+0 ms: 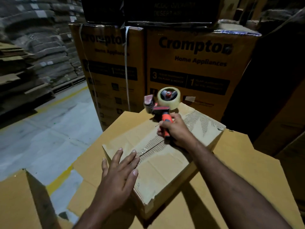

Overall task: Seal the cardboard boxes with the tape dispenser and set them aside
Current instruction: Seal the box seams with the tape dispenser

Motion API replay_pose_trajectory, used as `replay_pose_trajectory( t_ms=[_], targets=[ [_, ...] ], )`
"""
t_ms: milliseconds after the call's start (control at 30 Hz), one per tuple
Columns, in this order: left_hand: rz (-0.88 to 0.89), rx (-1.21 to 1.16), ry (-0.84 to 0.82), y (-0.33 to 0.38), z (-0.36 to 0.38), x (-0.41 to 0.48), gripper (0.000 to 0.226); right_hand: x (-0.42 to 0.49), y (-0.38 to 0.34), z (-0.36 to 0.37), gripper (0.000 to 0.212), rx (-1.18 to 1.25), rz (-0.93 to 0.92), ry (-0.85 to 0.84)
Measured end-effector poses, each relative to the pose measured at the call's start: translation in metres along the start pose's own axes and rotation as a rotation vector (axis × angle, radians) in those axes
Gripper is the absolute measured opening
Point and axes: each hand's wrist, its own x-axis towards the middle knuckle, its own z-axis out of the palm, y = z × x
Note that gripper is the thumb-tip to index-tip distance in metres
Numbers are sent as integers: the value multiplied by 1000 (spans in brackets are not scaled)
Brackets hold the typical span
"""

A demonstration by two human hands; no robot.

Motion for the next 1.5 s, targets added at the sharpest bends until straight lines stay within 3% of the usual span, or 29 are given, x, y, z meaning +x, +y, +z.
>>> replay_pose_trajectory(
  t_ms=[200, 300, 433, 500, 733, 900, 1000, 1067, 1167, 1267, 1400, 1500],
  targets=[
    [2, -56, 26, -2, 4, 4, 54, 55, -24, -60, 16, -85, -58, 179],
    [23, -65, 65, -8, 9, 4, 58, 76, -35, -87, 21, -169, -60, 312],
    [58, -61, 93, -15, 13, 8, 47, 99, -47, -109, 31, -173, -58, 407],
    [65, -54, 107, -19, 13, 12, 45, 107, -47, -111, 41, -148, -48, 417],
    [75, -96, 110, -20, 14, 15, 47, 105, -40, -110, 45, -198, -71, 439],
    [36, -116, -8, -16, 3, 19, 47, 77, -48, -82, 53, -464, -81, 416],
    [10, -154, -62, -14, -12, 26, 54, 32, -51, -50, 50, -618, -152, 298],
    [-42, -323, -36, -14, -21, 29, 49, -6, -51, -27, 48, -692, -146, 169],
    [-331, -808, 133, -10, -41, 33, 46, -54, -47, 11, 51, -770, -145, -14],
    [-618, -916, 361, -10, -68, 49, 27, -85, -38, 50, 52, -863, -191, -135],
    [-856, -1418, 134, -19, -109, 76, 56, -108, -24, 85, 53, -1024, -299, -234],
    [-892, -1614, 77, -22, -124, 82, 64, -116, -16, 95, 56, -1092, -422, -243]
  ],
)
